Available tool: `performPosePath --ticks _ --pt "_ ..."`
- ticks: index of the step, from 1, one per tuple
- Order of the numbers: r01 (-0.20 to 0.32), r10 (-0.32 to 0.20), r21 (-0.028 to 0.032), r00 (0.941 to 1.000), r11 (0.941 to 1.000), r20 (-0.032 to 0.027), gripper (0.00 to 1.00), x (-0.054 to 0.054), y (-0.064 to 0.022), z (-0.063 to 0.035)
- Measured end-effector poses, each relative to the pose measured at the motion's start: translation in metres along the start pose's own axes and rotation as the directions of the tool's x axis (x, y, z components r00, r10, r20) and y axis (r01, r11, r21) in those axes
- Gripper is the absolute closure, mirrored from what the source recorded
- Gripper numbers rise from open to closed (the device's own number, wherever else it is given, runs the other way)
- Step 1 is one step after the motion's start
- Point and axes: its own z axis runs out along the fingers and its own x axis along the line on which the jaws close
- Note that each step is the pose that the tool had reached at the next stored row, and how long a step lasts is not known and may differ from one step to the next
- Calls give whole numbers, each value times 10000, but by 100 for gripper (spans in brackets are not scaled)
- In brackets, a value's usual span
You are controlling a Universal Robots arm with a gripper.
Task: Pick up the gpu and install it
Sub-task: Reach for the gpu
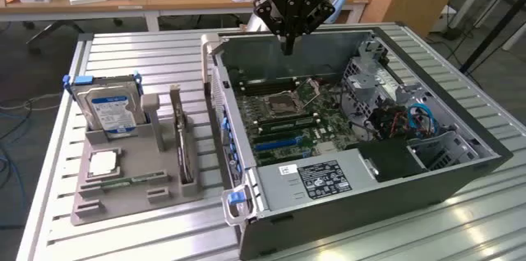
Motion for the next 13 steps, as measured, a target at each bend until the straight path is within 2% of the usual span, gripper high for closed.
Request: performPosePath --ticks 13 --pt "-1 1 -2 10000 10000 3 90 18 -2 1"
